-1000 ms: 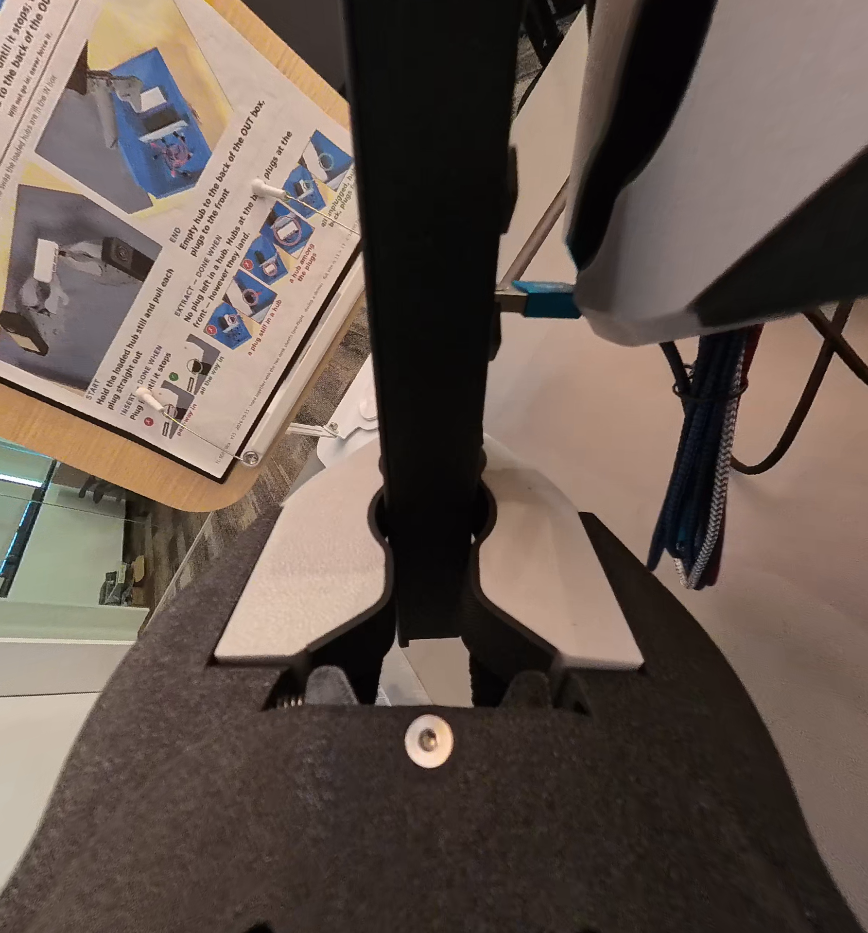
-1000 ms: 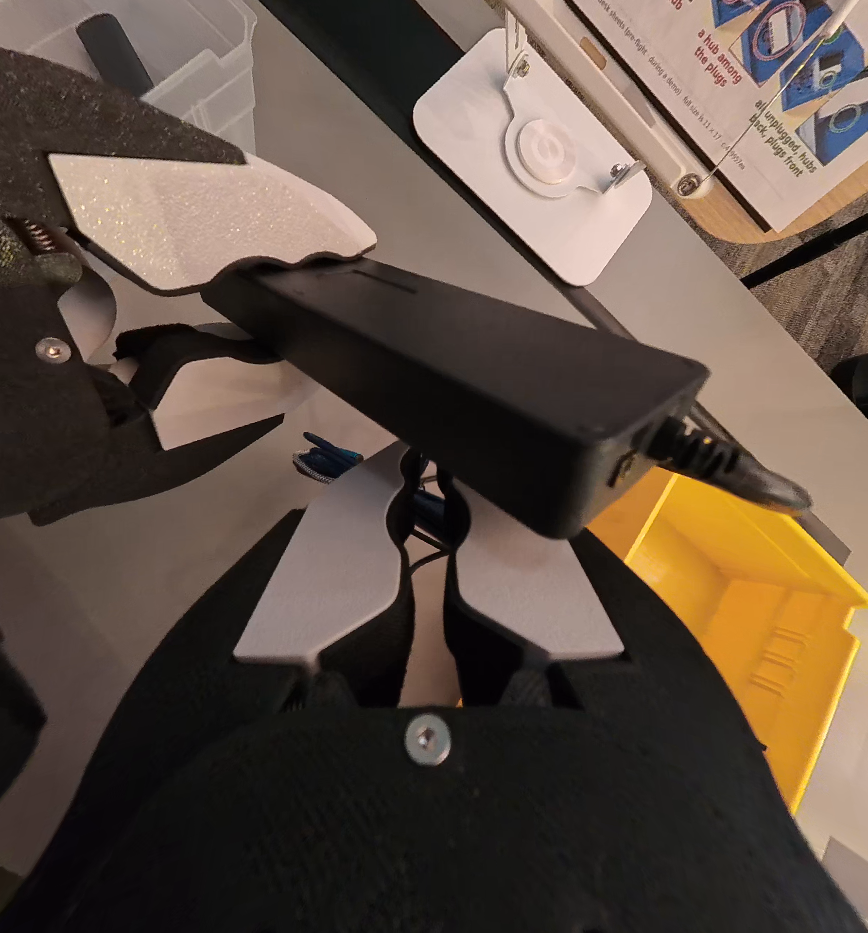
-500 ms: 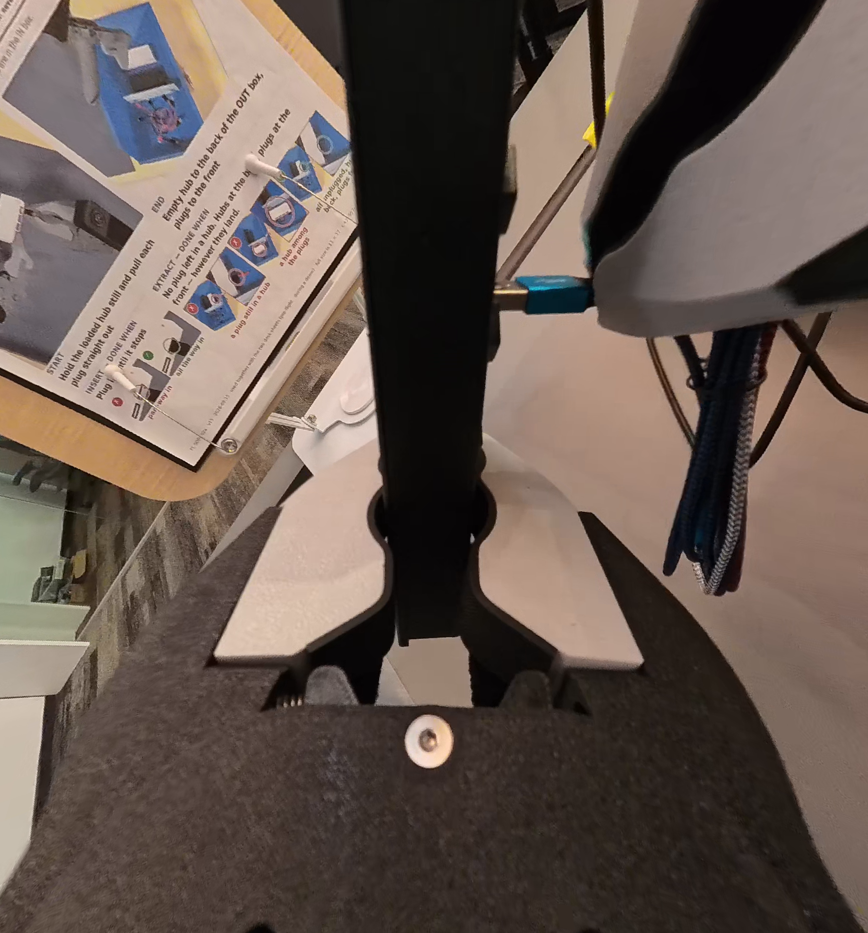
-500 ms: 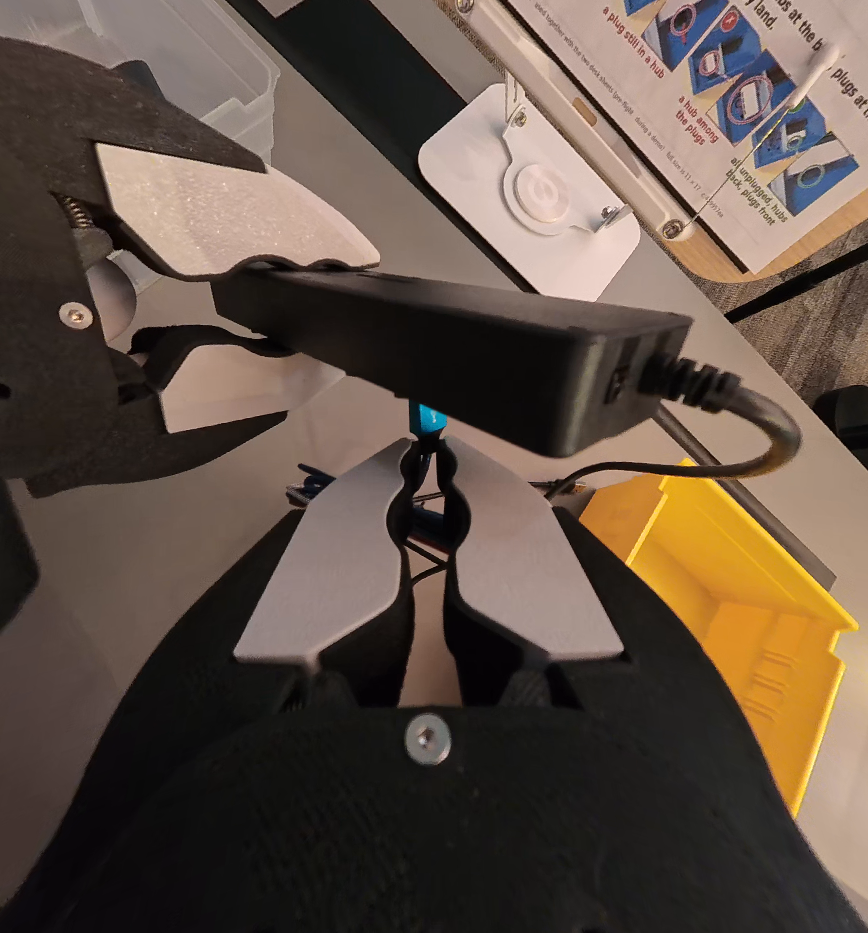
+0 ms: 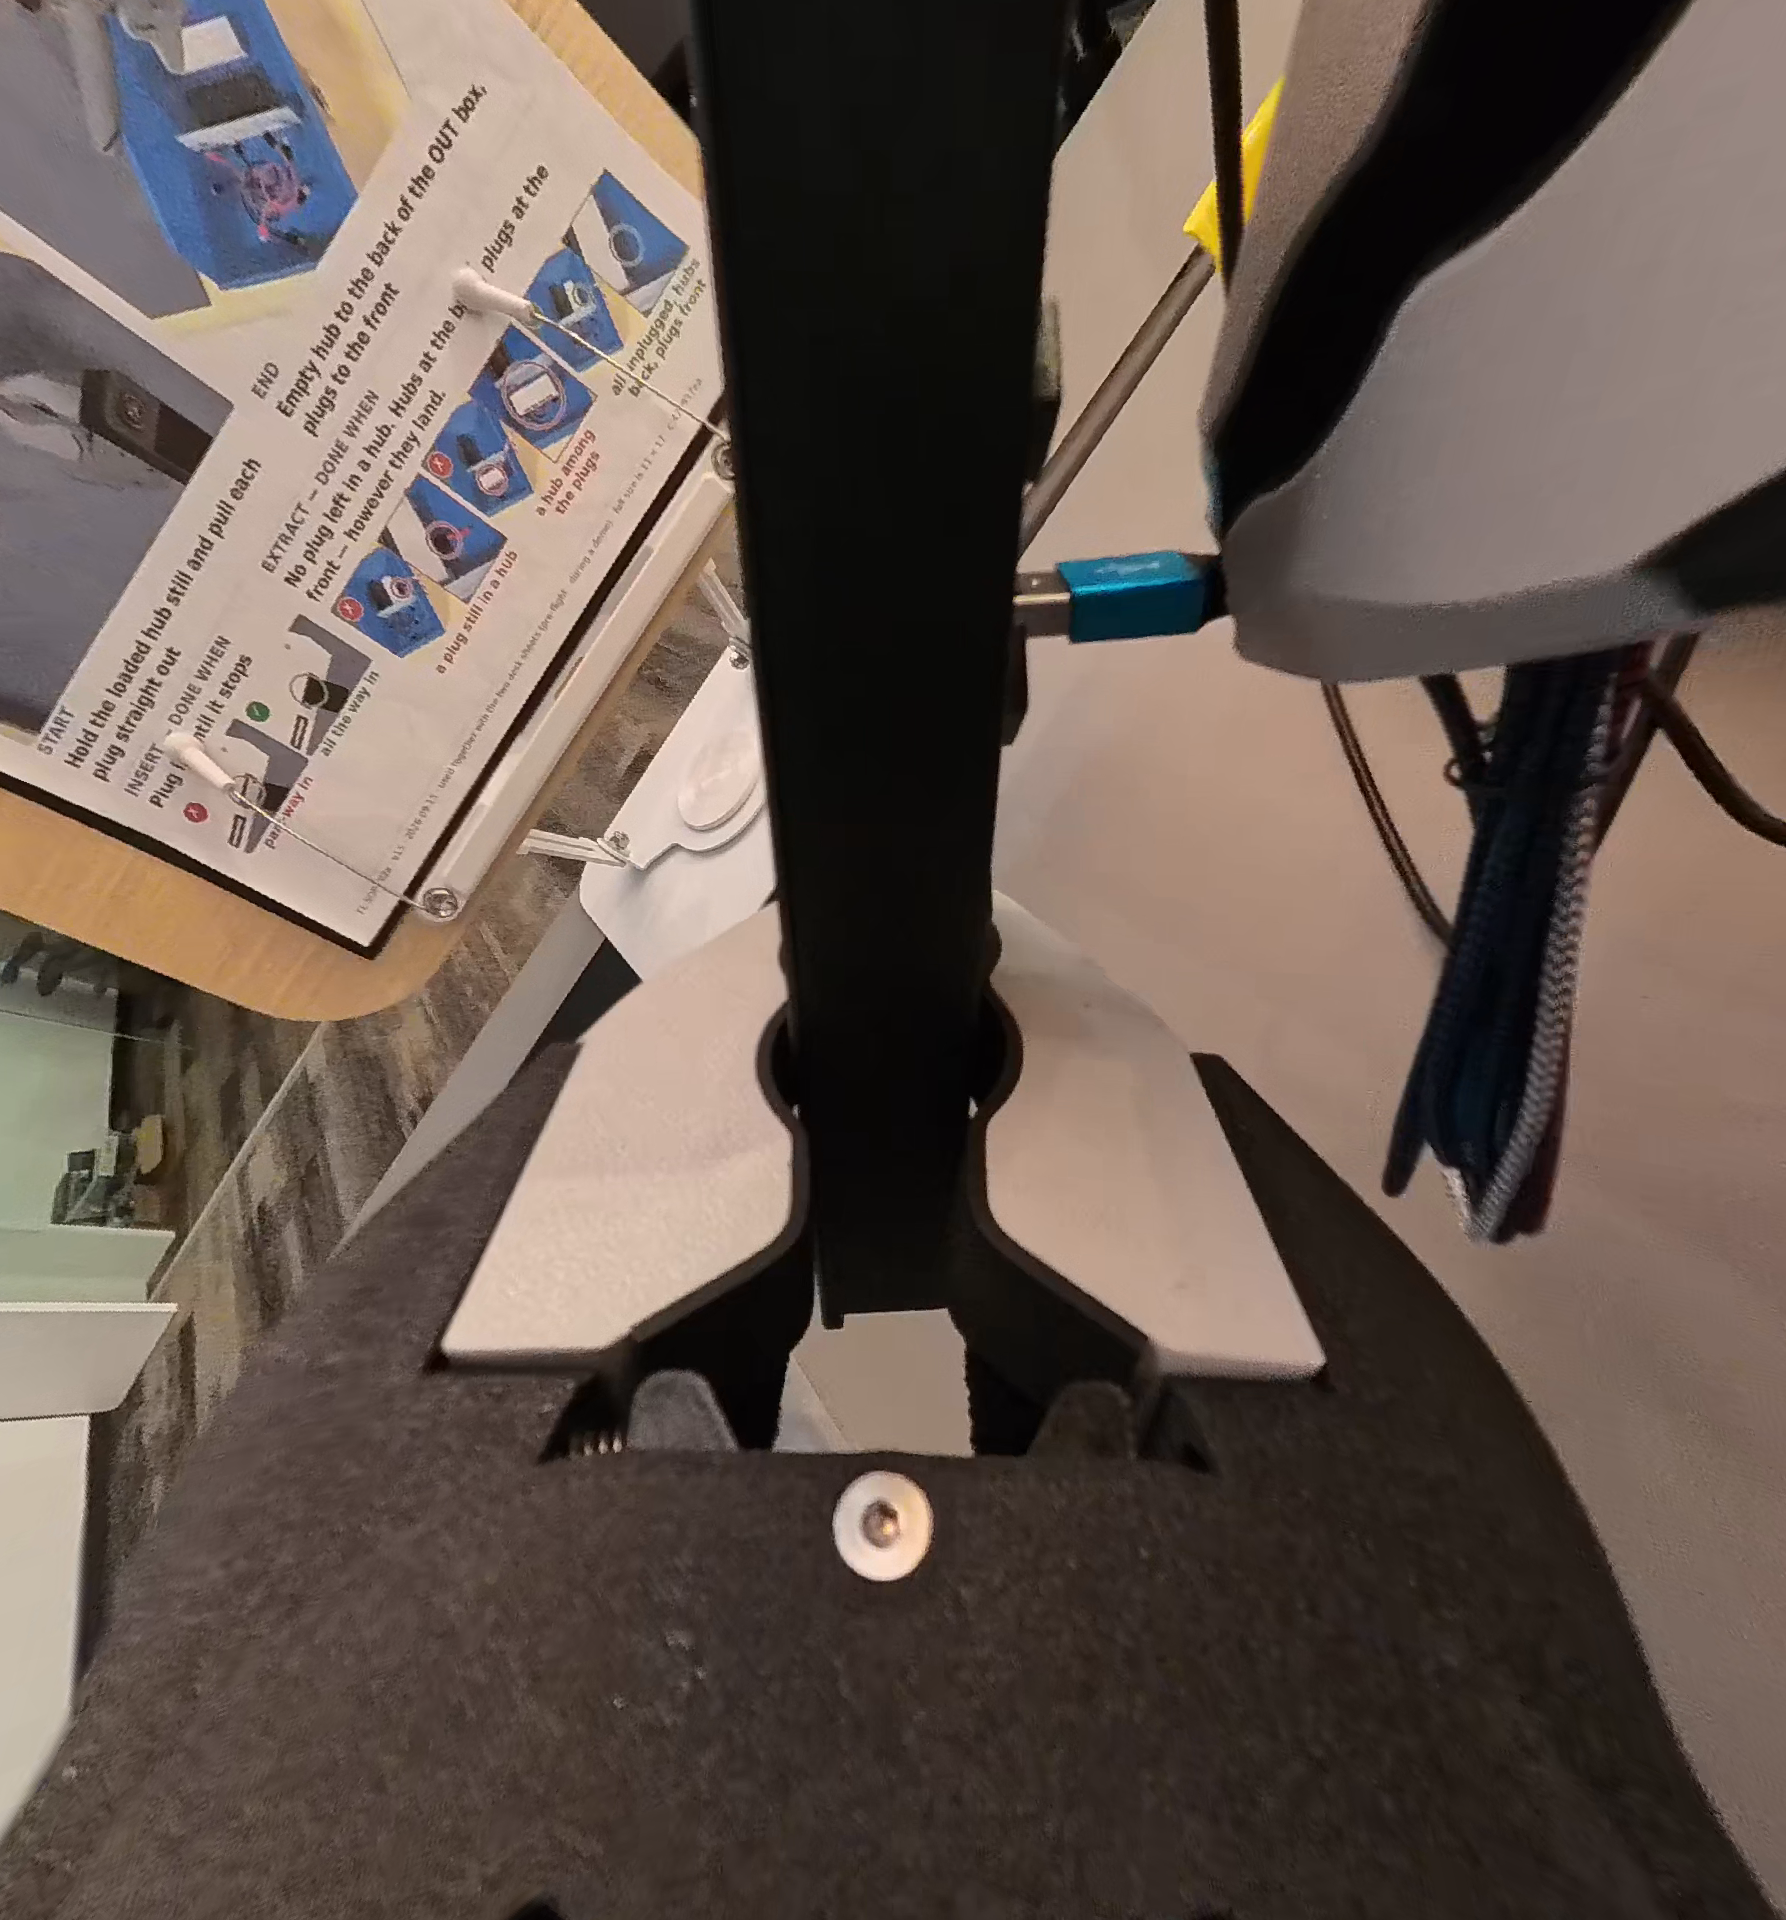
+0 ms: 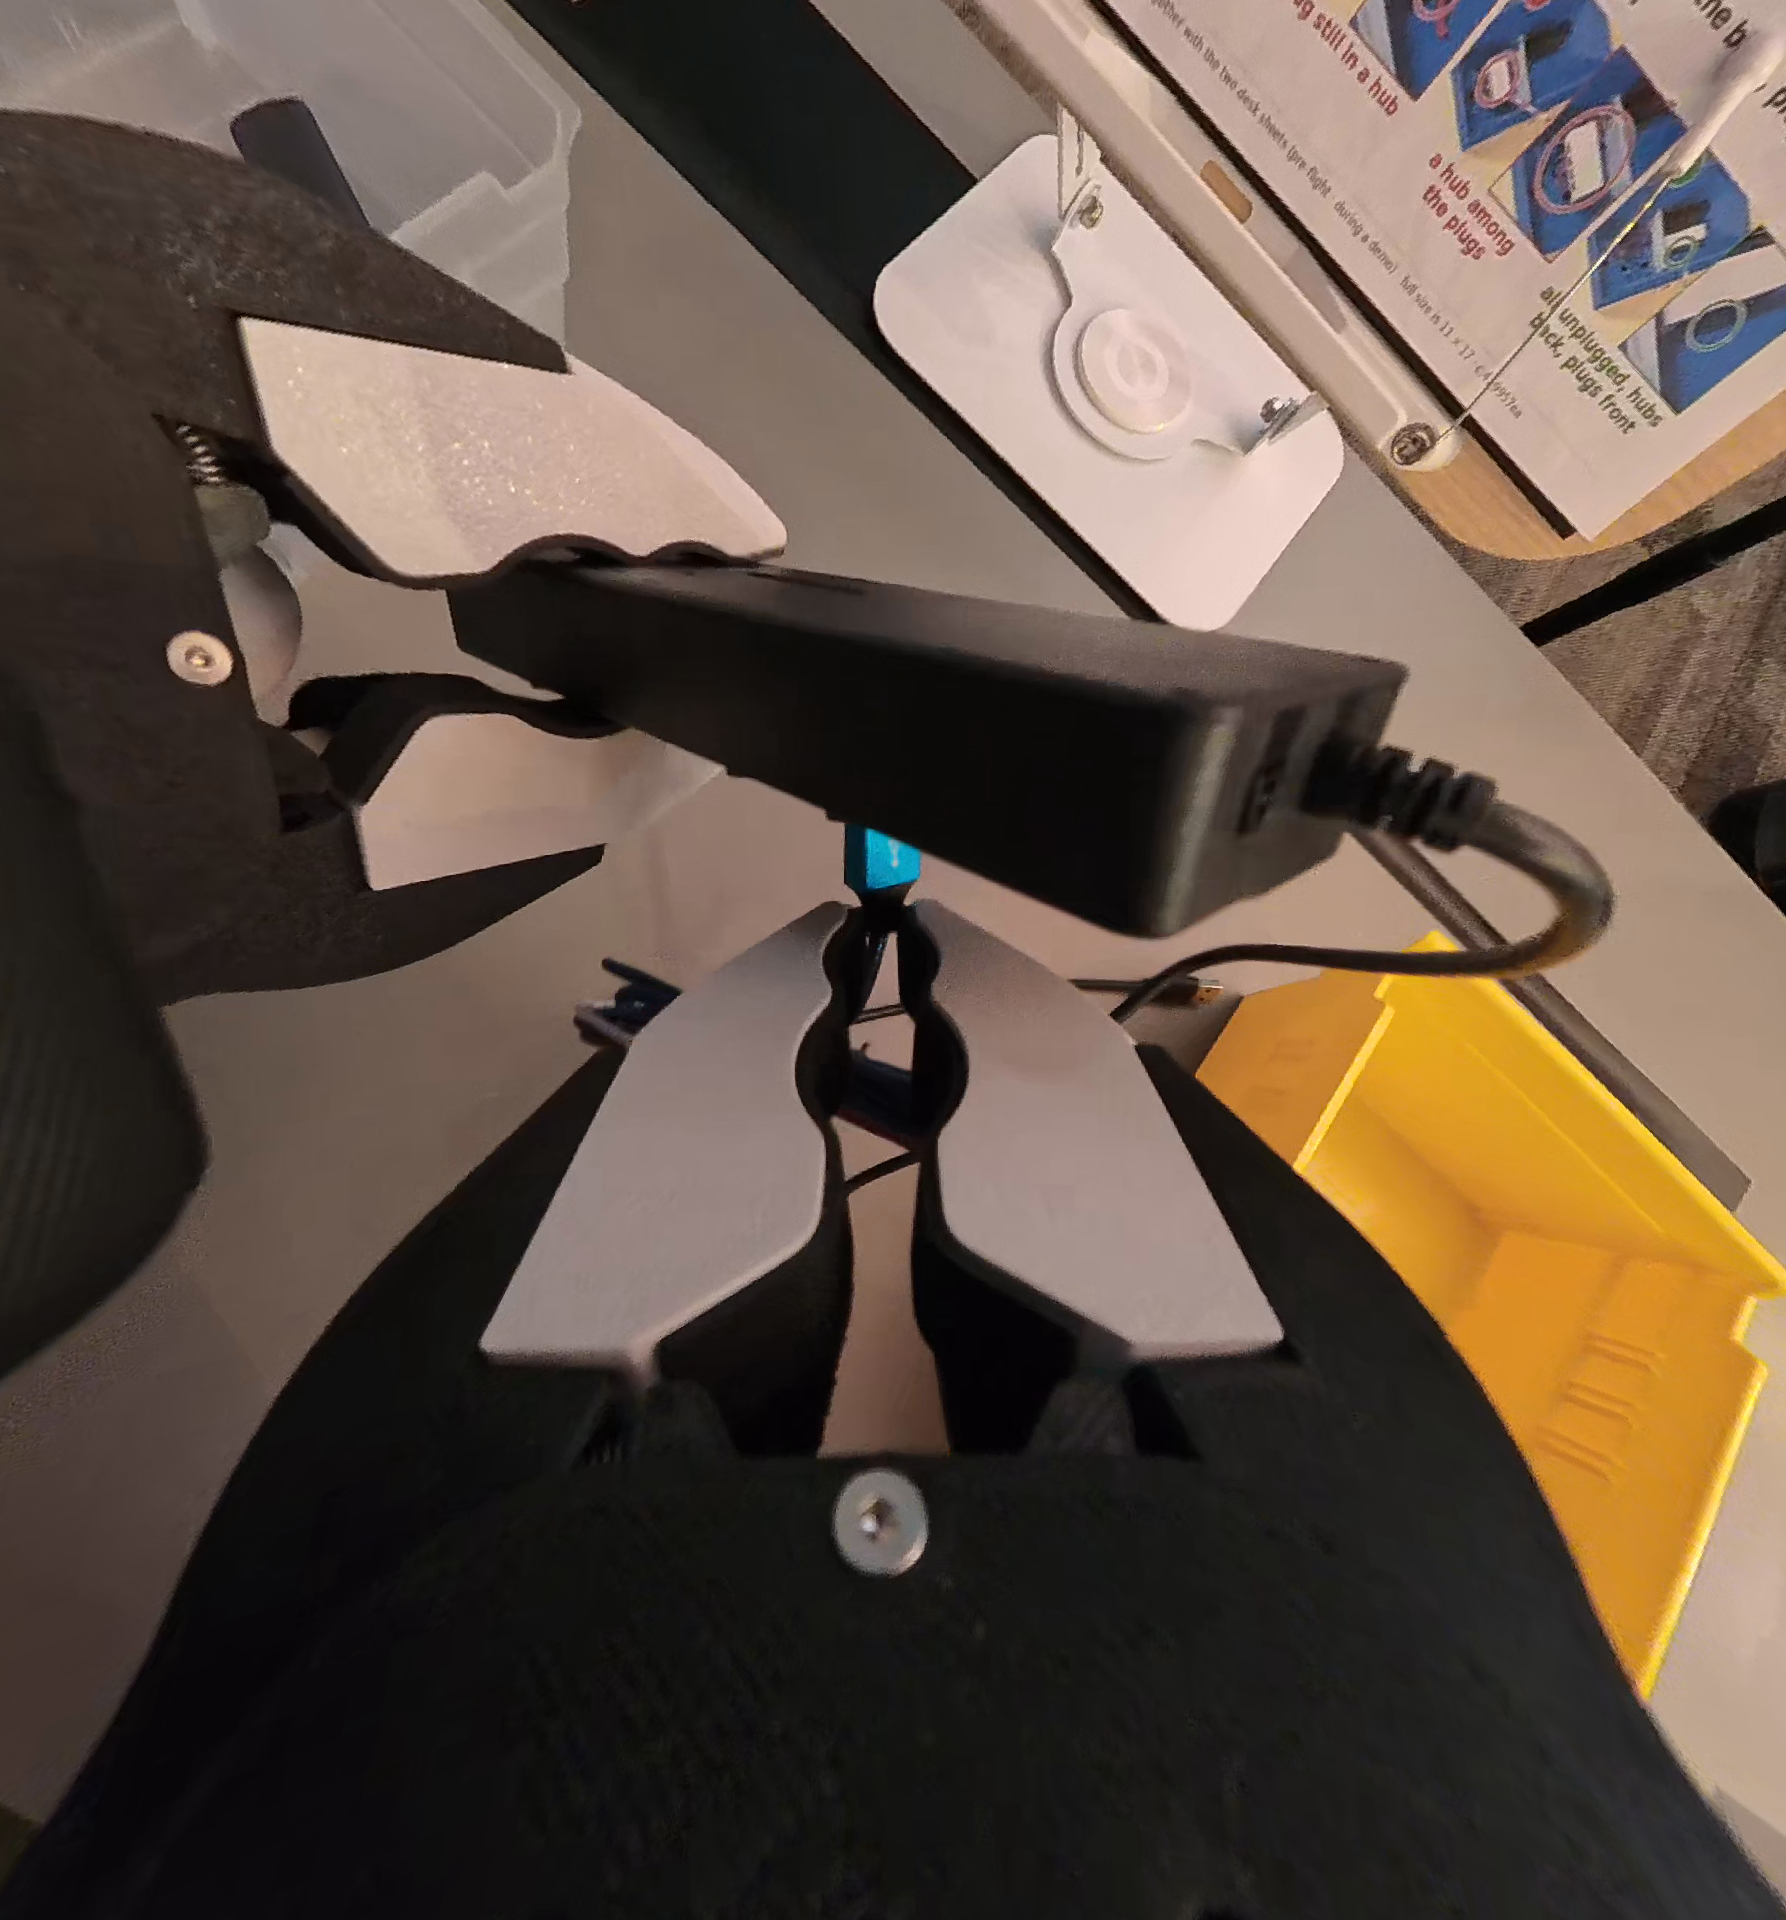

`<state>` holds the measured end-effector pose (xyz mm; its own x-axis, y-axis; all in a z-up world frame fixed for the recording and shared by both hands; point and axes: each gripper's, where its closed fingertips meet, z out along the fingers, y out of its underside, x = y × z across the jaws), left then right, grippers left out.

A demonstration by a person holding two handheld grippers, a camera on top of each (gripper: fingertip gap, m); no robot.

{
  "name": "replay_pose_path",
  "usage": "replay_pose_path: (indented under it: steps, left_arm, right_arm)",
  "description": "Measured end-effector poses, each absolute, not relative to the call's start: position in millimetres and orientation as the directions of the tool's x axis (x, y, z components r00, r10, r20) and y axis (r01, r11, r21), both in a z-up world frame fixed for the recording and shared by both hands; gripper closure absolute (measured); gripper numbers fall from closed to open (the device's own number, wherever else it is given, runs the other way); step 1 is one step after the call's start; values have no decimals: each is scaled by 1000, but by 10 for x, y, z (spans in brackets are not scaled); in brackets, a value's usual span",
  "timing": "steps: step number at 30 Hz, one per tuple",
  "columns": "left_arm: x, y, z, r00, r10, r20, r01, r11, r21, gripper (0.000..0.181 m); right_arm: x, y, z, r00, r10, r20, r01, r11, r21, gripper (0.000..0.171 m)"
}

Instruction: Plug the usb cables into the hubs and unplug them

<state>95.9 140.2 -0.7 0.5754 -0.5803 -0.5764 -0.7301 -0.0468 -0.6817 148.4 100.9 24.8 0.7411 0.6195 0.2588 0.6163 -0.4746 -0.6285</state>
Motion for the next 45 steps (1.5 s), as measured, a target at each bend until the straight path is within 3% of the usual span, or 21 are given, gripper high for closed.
replay_pose_path:
  steps: [11,23,32,39,45]
  left_arm:
    - [896,1430,54,655,-611,-445,-624,-104,-775,156]
    - [799,1419,287,706,-618,-347,-506,-97,-857,156]
    - [816,1375,347,701,-672,-240,-423,-119,-898,156]
    - [800,1371,377,671,-642,-370,-513,-43,-857,156]
    - [829,1358,348,673,-692,-261,-443,-95,-892,156]
  right_arm:
    - [1318,1079,388,752,595,284,586,-406,-701,164]
    - [1153,1063,724,740,581,339,536,-206,-818,164]
    - [1107,1080,805,708,553,439,579,-98,-809,164]
    - [1141,1064,789,692,566,448,596,-98,-797,164]
    - [1123,1069,802,695,562,449,587,-82,-805,164]
